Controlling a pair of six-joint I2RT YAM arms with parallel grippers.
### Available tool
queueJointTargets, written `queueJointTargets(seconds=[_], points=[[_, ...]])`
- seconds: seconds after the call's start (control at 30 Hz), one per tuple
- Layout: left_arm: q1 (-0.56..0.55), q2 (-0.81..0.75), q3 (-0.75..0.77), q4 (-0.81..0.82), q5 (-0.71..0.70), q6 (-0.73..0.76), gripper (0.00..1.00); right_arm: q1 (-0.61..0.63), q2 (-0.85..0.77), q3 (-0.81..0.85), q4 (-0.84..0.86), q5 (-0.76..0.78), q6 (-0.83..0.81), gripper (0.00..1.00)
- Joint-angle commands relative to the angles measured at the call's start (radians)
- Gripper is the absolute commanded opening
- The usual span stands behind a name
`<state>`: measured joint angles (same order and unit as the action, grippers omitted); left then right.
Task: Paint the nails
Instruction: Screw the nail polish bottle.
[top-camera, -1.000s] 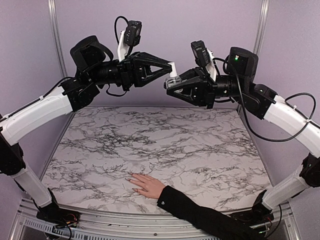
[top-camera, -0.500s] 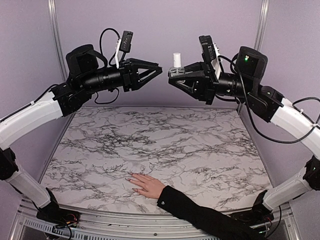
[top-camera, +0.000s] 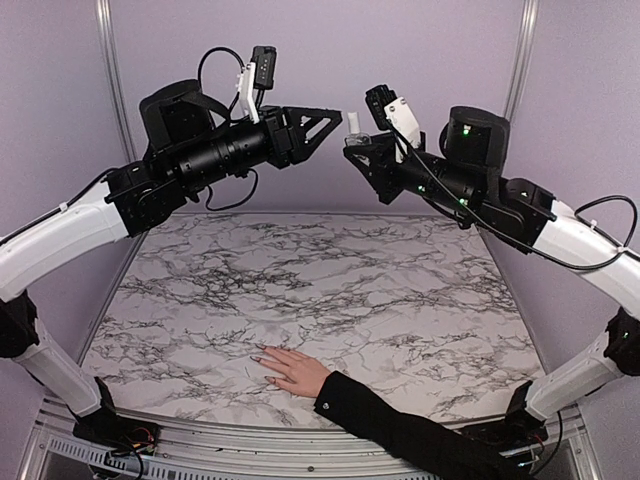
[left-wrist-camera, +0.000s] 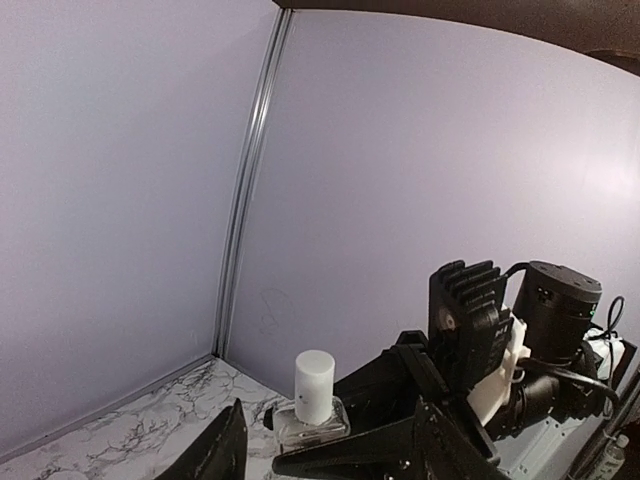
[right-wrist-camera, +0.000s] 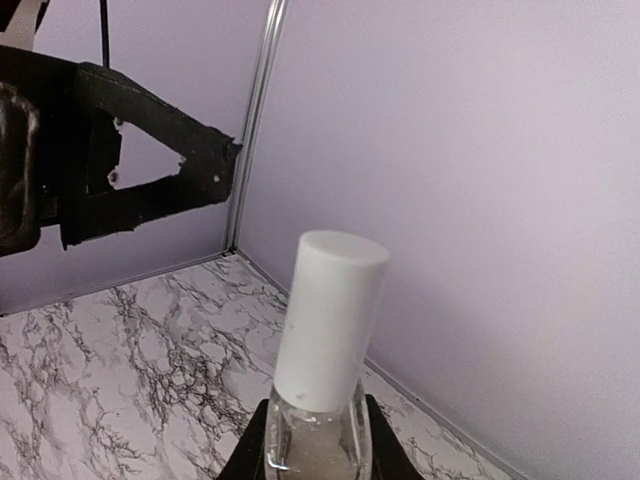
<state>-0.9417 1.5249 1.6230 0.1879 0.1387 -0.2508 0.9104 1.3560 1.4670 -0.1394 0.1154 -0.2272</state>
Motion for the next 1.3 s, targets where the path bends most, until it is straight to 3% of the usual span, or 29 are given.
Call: queueJointTargets(seconds=[0.0, 0.4, 0.7, 0.97, 1.17, 1.27], points=[[-0.016, 0.070, 0.075, -0.030, -0.130, -0.054, 0.58, 0.025, 0.022, 0.017, -0.025, 0.192, -0.041, 0.00], [-0.026, 0.169, 0.193, -0.133, -0.205, -0.115, 0.54, 0.051, 0.052, 0.049, -0.053, 0.237, -0.077, 0.00], [-0.026, 0.182, 0.202, -0.140, -0.170, -0.123, 0.25, 0.053, 0.065, 0.073, -0.060, 0.239, -0.084, 0.00], [-0.026, 0.179, 0.181, -0.140, -0.143, -0.144, 0.21, 0.053, 0.068, 0.102, -0.059, 0.242, -0.087, 0.00], [-0.026, 0.163, 0.162, -0.138, -0.108, -0.138, 0.00, 0.053, 0.055, 0.109, -0.051, 0.204, -0.087, 0.00], [-0.025, 0.157, 0.151, -0.132, -0.086, -0.124, 0.00, 0.049, 0.045, 0.113, -0.042, 0.146, -0.075, 0.00]])
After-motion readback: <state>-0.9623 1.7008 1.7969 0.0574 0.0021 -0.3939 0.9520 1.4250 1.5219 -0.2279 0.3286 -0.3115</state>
